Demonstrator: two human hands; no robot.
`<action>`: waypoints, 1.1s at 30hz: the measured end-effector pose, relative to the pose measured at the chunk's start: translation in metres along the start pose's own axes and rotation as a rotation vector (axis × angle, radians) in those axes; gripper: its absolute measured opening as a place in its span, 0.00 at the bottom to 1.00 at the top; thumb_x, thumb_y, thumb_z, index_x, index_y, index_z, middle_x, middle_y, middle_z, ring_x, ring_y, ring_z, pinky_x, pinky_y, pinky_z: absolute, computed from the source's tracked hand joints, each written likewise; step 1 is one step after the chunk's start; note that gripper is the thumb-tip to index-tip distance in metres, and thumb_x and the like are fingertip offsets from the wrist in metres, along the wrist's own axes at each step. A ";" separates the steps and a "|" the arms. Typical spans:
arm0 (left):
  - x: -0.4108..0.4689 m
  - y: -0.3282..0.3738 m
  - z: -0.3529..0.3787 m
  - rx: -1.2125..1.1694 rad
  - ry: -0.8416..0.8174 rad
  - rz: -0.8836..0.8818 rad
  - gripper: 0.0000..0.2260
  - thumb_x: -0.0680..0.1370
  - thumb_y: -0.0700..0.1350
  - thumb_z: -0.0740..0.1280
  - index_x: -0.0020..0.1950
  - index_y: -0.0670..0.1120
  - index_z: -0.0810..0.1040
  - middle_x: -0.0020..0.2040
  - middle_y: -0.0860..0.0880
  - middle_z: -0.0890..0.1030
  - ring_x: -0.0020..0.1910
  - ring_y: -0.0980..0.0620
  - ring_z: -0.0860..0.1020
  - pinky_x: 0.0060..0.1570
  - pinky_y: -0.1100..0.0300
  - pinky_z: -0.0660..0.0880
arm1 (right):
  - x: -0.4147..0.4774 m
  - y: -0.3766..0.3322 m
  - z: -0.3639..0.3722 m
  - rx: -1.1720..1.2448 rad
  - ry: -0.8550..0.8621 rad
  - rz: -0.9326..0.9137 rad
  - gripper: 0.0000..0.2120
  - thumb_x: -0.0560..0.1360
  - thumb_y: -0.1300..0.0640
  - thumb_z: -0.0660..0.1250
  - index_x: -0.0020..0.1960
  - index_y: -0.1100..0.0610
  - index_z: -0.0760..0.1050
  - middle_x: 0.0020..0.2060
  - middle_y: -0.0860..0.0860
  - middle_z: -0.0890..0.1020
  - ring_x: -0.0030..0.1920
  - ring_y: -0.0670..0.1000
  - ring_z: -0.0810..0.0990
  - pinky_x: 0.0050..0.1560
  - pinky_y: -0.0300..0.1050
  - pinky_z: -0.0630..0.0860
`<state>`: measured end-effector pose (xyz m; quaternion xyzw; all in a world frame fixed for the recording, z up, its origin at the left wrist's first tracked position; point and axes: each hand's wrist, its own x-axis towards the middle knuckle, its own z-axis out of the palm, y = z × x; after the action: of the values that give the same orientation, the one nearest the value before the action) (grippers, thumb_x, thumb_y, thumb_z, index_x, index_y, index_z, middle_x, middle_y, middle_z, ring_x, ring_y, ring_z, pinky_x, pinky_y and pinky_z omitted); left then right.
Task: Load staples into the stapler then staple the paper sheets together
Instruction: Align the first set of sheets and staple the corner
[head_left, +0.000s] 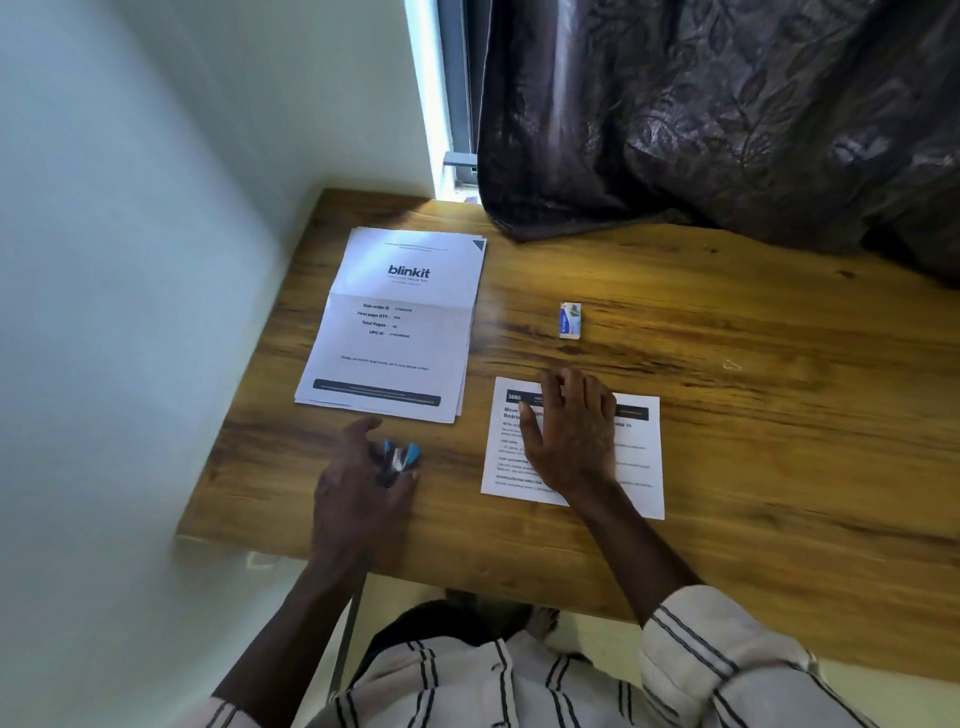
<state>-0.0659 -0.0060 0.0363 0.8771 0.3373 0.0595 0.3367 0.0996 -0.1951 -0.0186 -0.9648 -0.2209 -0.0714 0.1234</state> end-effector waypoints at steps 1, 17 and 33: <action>0.002 0.000 -0.002 -0.039 -0.020 0.021 0.32 0.71 0.45 0.81 0.71 0.48 0.72 0.51 0.49 0.83 0.46 0.52 0.82 0.49 0.51 0.82 | -0.001 0.000 0.000 0.001 0.011 0.001 0.22 0.79 0.43 0.60 0.65 0.57 0.74 0.60 0.57 0.76 0.61 0.59 0.74 0.63 0.58 0.70; 0.093 0.038 -0.008 -0.125 -0.469 0.361 0.22 0.70 0.50 0.75 0.64 0.60 0.80 0.57 0.60 0.83 0.51 0.56 0.84 0.52 0.49 0.83 | -0.005 0.004 0.000 0.012 0.145 -0.080 0.17 0.79 0.44 0.65 0.59 0.57 0.76 0.59 0.56 0.78 0.62 0.58 0.75 0.71 0.60 0.66; 0.161 0.077 0.022 0.178 -0.733 0.578 0.21 0.74 0.44 0.79 0.66 0.49 0.82 0.60 0.53 0.84 0.50 0.54 0.82 0.39 0.69 0.77 | -0.007 0.007 0.012 0.047 0.237 -0.115 0.14 0.81 0.46 0.63 0.60 0.54 0.77 0.54 0.55 0.80 0.57 0.57 0.78 0.69 0.59 0.67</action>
<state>0.1074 0.0418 0.0481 0.9237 -0.0576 -0.1918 0.3266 0.0978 -0.2007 -0.0324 -0.9322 -0.2612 -0.1867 0.1669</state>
